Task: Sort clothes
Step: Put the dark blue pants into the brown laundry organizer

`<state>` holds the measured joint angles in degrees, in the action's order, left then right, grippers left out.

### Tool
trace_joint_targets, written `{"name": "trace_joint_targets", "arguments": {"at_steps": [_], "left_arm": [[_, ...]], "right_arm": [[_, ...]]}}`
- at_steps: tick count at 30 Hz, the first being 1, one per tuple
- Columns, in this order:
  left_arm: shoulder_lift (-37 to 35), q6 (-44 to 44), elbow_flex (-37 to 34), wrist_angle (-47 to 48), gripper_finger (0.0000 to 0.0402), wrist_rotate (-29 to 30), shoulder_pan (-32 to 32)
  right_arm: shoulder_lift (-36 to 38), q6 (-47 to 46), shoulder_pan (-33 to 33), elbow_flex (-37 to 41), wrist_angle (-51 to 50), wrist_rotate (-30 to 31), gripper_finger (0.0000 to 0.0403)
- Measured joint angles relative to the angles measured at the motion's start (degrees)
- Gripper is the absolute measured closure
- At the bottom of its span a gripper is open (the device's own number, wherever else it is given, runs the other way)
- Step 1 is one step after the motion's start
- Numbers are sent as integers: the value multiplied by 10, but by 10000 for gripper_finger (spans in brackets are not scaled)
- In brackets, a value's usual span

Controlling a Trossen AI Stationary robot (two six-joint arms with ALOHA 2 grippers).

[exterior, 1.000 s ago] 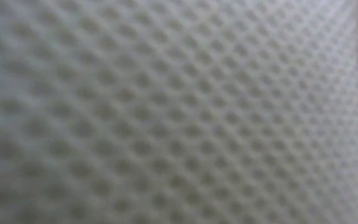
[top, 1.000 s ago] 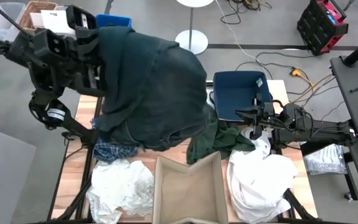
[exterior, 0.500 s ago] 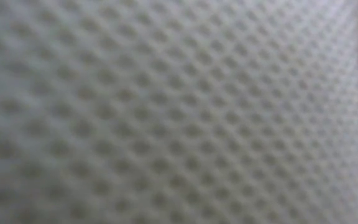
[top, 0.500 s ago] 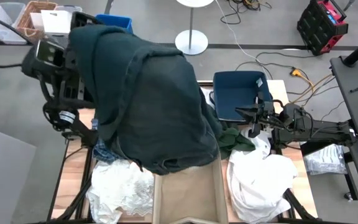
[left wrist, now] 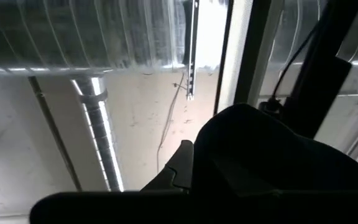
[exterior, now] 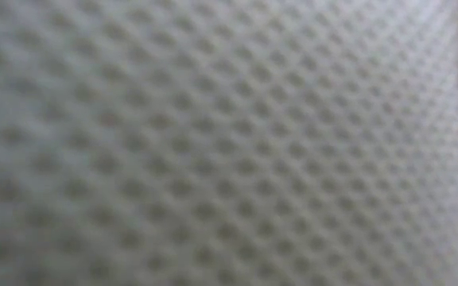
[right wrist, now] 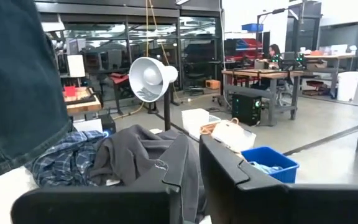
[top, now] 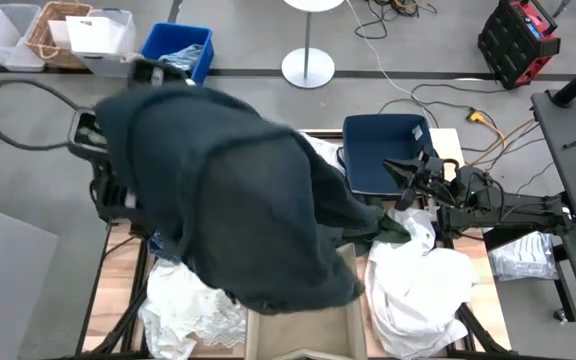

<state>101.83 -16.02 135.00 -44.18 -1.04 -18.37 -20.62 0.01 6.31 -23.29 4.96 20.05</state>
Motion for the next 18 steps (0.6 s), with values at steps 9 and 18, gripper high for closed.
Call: {"name": "trace_joint_targets", "arguments": {"at_steps": [9, 18], "left_arm": [[25, -9, 0, 49, 401, 4, -47], [17, -98, 0, 265, 391, 166, -98]], "right_arm": [[0, 0, 0, 0, 0, 1, 369], [0, 0, 0, 0, -1, 1, 369]]}}
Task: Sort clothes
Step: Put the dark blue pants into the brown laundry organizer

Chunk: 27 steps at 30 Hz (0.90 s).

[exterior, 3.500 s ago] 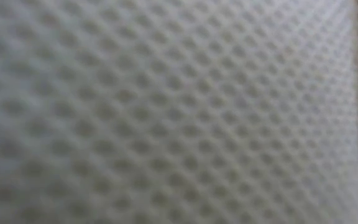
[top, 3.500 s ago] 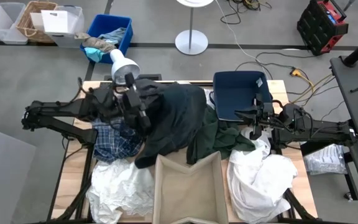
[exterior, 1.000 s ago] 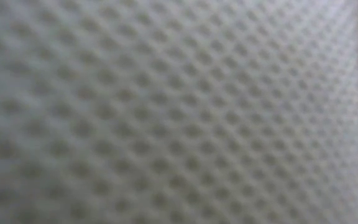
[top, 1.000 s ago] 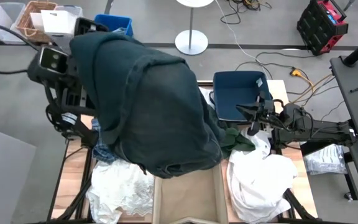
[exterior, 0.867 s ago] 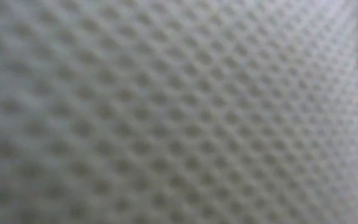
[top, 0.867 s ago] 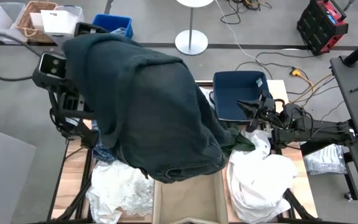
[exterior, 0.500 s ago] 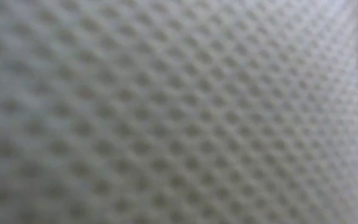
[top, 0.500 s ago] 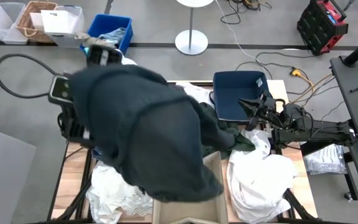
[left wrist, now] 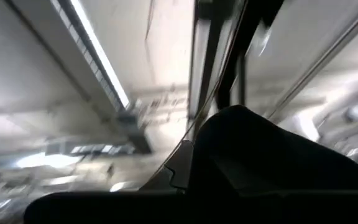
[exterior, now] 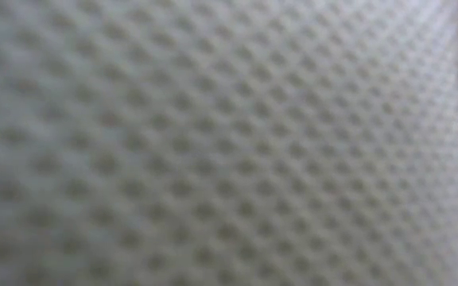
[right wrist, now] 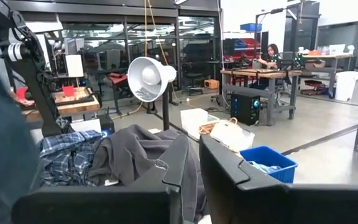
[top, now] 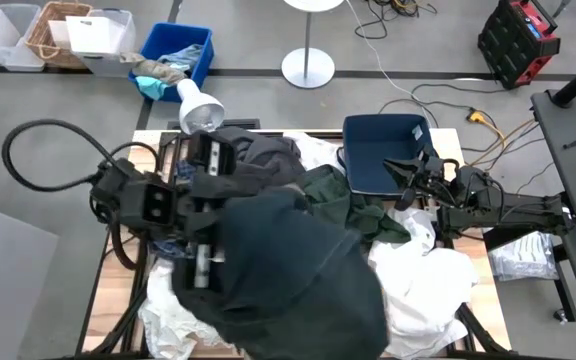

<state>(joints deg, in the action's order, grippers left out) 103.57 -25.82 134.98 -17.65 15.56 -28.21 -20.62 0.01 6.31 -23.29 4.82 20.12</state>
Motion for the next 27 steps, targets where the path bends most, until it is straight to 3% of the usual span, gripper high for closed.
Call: {"name": "trace_joint_targets", "arguments": {"at_steps": [2, 9, 15, 19, 27], "left_arm": [[-2, -1, 0, 42, 391, 44, -3], [-7, -19, 0, 186, 397, 100, -3], [-9, 39, -1, 293, 398, 117, -3], [-9, 83, -2, 367, 398, 161, -4], [-8, 243, -4, 561, 399, 167, -10]], "right_arm": [[0, 0, 0, 0, -2, 0, 369], [0, 0, 0, 0, -4, 0, 369], [0, 0, 0, 0, -8, 0, 369], [0, 0, 0, 0, -28, -1, 369], [-1, 0, 0, 0, -51, -1, 369]]}}
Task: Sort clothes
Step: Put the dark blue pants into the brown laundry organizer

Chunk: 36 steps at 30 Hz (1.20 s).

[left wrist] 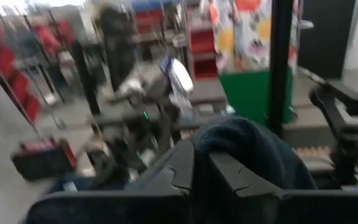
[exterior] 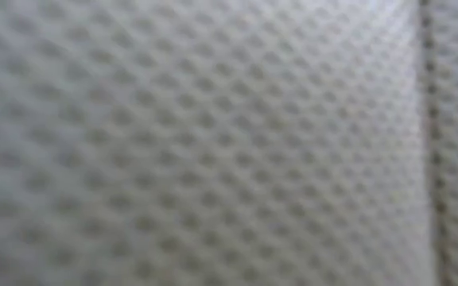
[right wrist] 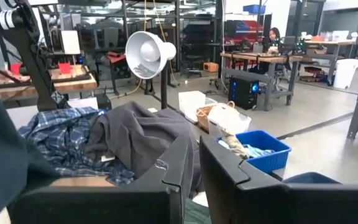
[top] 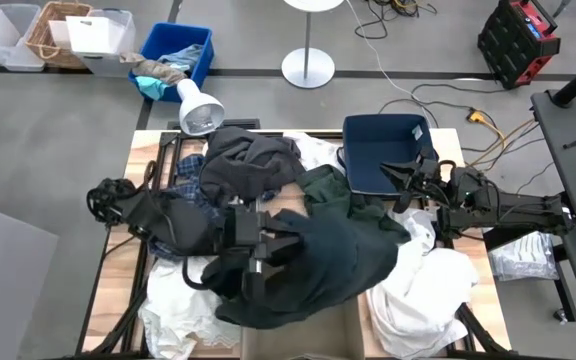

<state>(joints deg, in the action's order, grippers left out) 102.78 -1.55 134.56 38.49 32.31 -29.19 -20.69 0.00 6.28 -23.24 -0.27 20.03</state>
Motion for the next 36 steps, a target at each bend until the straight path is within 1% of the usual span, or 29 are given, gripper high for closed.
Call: {"name": "trace_joint_targets", "arguments": {"at_steps": [8, 15, 18, 20, 23, 24, 30, 32, 36], "left_arm": [[9, 79, 0, 123, 399, 0, -23], [11, 157, 0, 292, 397, -2, -50], [17, 198, 0, 375, 385, -30, -57], [26, 216, -1, 417, 373, -34, -62], [42, 228, -1, 442, 355, -37, -63], [47, 229, -1, 441, 348, -46, -63], [68, 222, 4, 454, 304, -134, -64], [71, 243, 4, 468, 291, -148, -64], [71, 309, 4, 494, 271, -149, -64]], "right_arm": [[0, -7, 0, 0, 0, -7, 369], [0, -6, 0, 0, 1, -7, 369], [0, -16, 0, 0, 1, -7, 369], [0, -16, 0, 0, 0, -7, 369], [0, -30, 0, 0, -8, -7, 369], [0, -30, 0, 0, -10, -7, 369], [0, -34, 0, 0, -12, -7, 369], [0, -34, 0, 0, -12, -7, 369], [0, -32, 0, 0, -12, -7, 369]]}}
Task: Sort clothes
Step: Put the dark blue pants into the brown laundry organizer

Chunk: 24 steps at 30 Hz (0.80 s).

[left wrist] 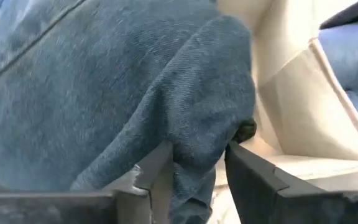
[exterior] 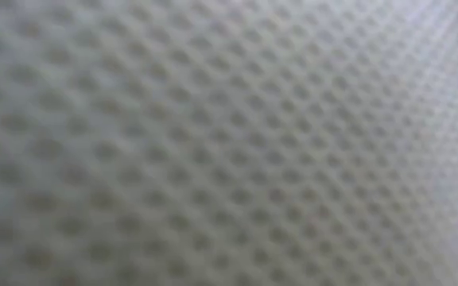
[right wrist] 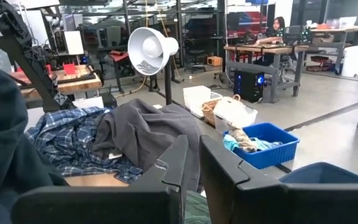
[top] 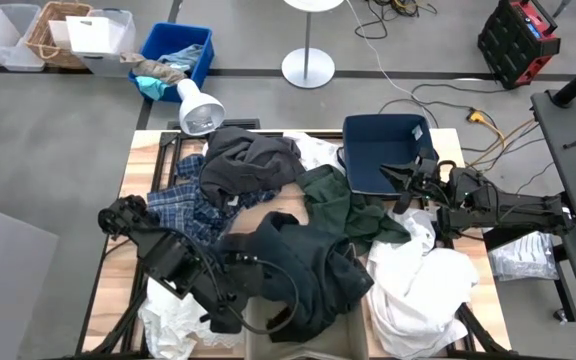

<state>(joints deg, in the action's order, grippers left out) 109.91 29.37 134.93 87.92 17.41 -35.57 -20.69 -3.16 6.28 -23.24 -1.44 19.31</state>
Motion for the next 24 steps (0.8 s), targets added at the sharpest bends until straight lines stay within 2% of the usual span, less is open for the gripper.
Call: {"name": "trace_joint_targets", "arguments": {"at_steps": [7, 15, 24], "left_arm": [[0, 78, 0, 22, 251, -5, -11], [-2, 117, 0, 22, 245, 9, -10], [-5, 118, 0, 21, 245, 32, -13]], "right_arm": [[0, 2, 0, 0, 2, 0, 369], [0, 9, 0, 0, 13, 0, 369], [0, 22, 0, 0, 26, 0, 369]]}}
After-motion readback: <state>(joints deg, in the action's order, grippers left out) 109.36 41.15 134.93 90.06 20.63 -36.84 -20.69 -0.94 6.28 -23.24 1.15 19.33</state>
